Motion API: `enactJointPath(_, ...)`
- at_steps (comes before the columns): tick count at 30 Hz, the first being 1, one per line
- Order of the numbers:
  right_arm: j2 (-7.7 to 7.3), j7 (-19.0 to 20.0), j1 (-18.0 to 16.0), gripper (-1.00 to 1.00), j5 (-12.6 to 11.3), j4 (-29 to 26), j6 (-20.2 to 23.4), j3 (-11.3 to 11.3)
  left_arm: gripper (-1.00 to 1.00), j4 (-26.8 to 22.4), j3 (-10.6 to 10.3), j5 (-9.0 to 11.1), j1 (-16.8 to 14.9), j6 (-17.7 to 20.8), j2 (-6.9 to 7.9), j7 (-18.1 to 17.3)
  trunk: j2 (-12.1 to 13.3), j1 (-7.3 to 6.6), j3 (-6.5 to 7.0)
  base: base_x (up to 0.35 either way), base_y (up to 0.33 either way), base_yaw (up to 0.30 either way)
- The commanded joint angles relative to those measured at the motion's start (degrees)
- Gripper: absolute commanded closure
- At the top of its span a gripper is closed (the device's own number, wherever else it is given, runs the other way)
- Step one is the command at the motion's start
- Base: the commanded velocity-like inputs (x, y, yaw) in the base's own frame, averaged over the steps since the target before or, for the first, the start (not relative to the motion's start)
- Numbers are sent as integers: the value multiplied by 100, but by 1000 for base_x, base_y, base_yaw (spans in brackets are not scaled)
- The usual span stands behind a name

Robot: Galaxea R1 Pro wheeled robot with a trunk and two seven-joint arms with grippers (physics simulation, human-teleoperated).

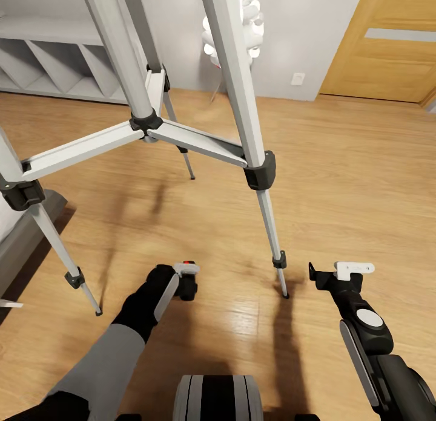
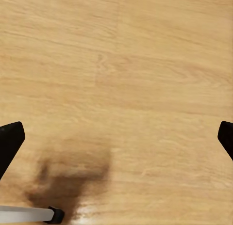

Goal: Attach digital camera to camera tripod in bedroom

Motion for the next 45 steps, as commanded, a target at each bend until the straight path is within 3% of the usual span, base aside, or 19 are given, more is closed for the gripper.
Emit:
enactJointPath(1, -3, -26, -1, -100, -10, -8, 33, 7, -100, 88, -12, 76, -41, 14, 1, 54, -1, -1, -3, 0, 0, 0)
enactJointPath(6, -3, -27, 1, -100, -10, -8, 34, 7, -100, 665, -12, 127, -286, -11, -3, 50, -1, -1, -3, 0, 0, 0)
enactJointPath(24, 5, -25, -2, -100, -14, -8, 35, 7, -100, 829, -12, 121, -407, -25, 42, 60, -1, -1, -3, 0, 0, 0)
enactJointPath(26, 6, -25, 0, -100, -15, -8, 35, 7, -100, 969, -9, 122, -500, -25, 41, 66, -1, -1, -3, 0, 0, 0)
enactJointPath(28, 6, -25, -1, -100, -16, -8, 35, 7, -100, 1381, -8, 120, -792, -30, 35, 77, -1, -1, -3, 0, 0, 0)
enactJointPath(31, 6, -25, -1, -100, -18, -8, 35, 7, -100, 1591, -10, 111, -907, -40, 31, 90, -1, -1, -3, 0, 0, 0)
enactJointPath(45, 6, -25, 0, -100, -19, -8, 35, 9, -100, 1797, -37, 75, -990, -65, -3, 102, -1, -1, -3, 0, 0, -31)
